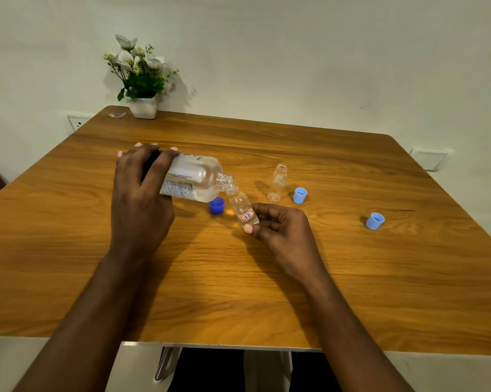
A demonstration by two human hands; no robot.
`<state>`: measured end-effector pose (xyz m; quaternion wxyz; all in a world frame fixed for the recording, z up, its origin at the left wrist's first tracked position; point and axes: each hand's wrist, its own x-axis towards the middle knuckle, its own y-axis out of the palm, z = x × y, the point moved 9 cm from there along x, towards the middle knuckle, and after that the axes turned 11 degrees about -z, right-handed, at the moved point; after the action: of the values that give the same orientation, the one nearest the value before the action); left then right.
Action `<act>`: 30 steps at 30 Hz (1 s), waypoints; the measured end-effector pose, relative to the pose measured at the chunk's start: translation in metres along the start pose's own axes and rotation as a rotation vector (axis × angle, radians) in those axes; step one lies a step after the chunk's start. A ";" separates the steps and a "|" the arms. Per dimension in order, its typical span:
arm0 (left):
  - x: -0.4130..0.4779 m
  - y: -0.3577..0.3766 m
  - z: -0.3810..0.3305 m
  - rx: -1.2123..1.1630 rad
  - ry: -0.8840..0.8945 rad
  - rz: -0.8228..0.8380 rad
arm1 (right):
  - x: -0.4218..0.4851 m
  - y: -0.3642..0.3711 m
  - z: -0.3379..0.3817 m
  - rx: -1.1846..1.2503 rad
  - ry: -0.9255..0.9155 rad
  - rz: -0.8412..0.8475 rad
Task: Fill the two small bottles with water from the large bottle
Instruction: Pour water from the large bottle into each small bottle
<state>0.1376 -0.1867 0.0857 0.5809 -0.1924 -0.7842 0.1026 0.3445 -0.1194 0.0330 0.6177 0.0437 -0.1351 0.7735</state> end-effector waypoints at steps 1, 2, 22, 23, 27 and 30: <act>0.000 0.000 0.000 -0.001 0.001 0.001 | 0.000 0.000 0.000 0.001 0.001 0.001; 0.000 0.000 -0.001 -0.001 0.003 0.002 | 0.000 0.000 0.000 0.003 0.002 0.003; -0.001 0.000 -0.001 -0.003 0.034 -0.029 | 0.001 0.001 -0.003 0.018 0.016 0.012; -0.001 0.000 0.000 -0.004 0.033 -0.030 | 0.001 0.001 -0.003 0.019 0.014 0.011; -0.001 0.000 0.000 -0.002 0.031 -0.031 | 0.001 0.001 -0.003 0.015 0.010 0.011; -0.001 0.000 -0.001 -0.007 0.032 -0.029 | 0.001 0.000 -0.003 0.011 0.004 0.007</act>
<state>0.1381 -0.1873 0.0854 0.5941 -0.1848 -0.7779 0.0883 0.3447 -0.1179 0.0307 0.6151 0.0450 -0.1296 0.7764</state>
